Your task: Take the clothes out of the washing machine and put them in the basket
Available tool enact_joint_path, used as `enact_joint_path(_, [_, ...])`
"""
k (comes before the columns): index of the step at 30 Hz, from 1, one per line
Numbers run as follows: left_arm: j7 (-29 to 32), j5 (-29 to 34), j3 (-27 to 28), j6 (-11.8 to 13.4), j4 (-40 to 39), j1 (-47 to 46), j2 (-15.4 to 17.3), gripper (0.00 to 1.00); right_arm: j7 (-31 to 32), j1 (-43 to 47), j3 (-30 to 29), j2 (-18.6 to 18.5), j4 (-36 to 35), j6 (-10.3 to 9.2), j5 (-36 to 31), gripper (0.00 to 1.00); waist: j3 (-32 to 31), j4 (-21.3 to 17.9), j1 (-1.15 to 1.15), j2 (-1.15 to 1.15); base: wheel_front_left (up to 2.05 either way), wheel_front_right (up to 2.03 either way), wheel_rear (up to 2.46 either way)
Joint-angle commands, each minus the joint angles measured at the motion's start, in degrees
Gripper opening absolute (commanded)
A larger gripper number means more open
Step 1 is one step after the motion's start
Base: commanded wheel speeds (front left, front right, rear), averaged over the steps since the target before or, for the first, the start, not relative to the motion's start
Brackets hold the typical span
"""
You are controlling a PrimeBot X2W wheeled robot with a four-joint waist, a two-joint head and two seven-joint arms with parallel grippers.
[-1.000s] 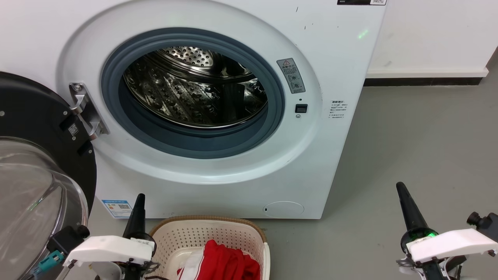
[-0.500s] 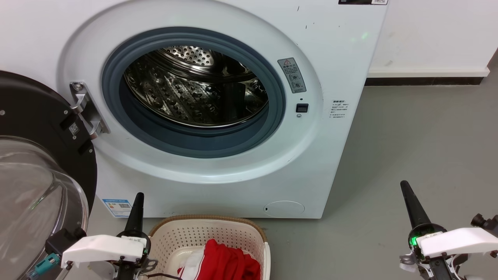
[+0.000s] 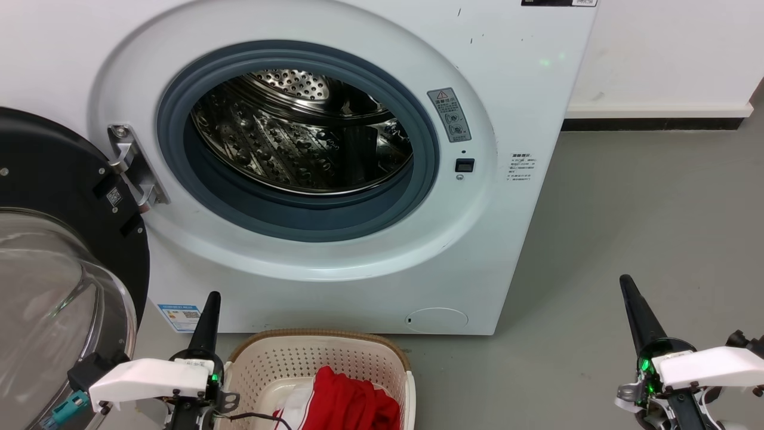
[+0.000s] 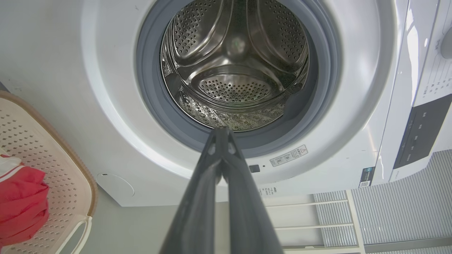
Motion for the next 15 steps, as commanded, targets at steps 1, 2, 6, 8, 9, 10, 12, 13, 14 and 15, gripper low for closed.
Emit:
enact_joint_path(1, [0.38, -1.51, 0.40, -0.45, -0.09, -0.94, 0.01, 0.00, 0.35, -1.27, -0.31, -0.18, 0.13, 0.01, 1.67, 0.00, 0.02, 0.02, -0.01, 0.00, 0.00, 0.00, 0.00])
enact_joint_path(2, [0.52, -2.01, 0.45, -0.41, -0.05, -0.98, 0.01, 0.00, 0.41, -1.34, -0.38, -0.17, 0.24, 0.01, 2.15, 0.00, 0.03, 0.03, -0.01, 0.00, 0.00, 0.00, 0.00])
enact_joint_path(6, [0.99, -4.01, 0.66, -0.59, 0.13, -1.08, -0.02, 0.00, 0.77, -1.66, -0.66, -0.12, 0.68, 0.01, 4.13, 0.00, 0.06, 0.07, -0.01, 0.00, 0.00, 0.00, 0.00])
enact_joint_path(8, [1.20, -4.93, 0.73, -0.61, 0.20, -1.16, -0.04, 0.00, 0.94, -1.79, -0.83, -0.09, 0.90, 0.01, 5.10, 0.00, 0.08, 0.09, -0.01, 0.00, 0.00, 0.00, 0.00])
enact_joint_path(9, [1.27, -5.39, 0.78, -0.66, 0.24, -1.18, -0.06, 0.00, 0.98, -1.86, -0.90, -0.08, 1.01, 0.01, 5.53, 0.00, 0.09, 0.10, -0.01, 0.00, 0.00, 0.00, 0.00])
enact_joint_path(10, [1.39, -5.86, 0.83, -0.71, 0.28, -1.21, -0.06, 0.00, 1.06, -1.88, -0.97, -0.06, 1.10, 0.01, 6.00, 0.00, 0.10, 0.11, -0.01, 0.00, 0.00, 0.00, 0.00])
enact_joint_path(12, [1.64, -6.80, 0.92, -0.81, 0.36, -1.29, -0.08, 0.00, 1.23, -1.85, -1.11, -0.04, 1.32, 0.01, 6.92, 0.00, 0.12, 0.12, -0.01, 0.00, 0.00, 0.00, 0.00])
enact_joint_path(13, [1.72, -7.29, 0.97, -0.84, 0.40, -1.34, -0.09, 0.00, 1.28, -1.90, -1.20, -0.02, 1.45, 0.01, 7.40, 0.00, 0.13, 0.13, -0.01, 0.00, 0.00, 0.00, 0.00])
enact_joint_path(14, [1.80, -7.73, 1.02, -0.88, 0.44, -1.37, -0.10, 0.00, 1.37, -1.98, -1.27, 0.00, 1.52, 0.01, 7.84, 0.00, 0.14, 0.14, -0.01, 0.00, 0.00, 0.00, 0.00])
enact_joint_path(15, [1.95, -8.14, 1.06, -0.93, 0.47, -1.39, -0.10, 0.00, 1.42, -2.04, -1.33, 0.01, 1.60, 0.01, 8.29, 0.00, 0.15, 0.15, -0.01, 0.00, 0.00, 0.00, 0.00])
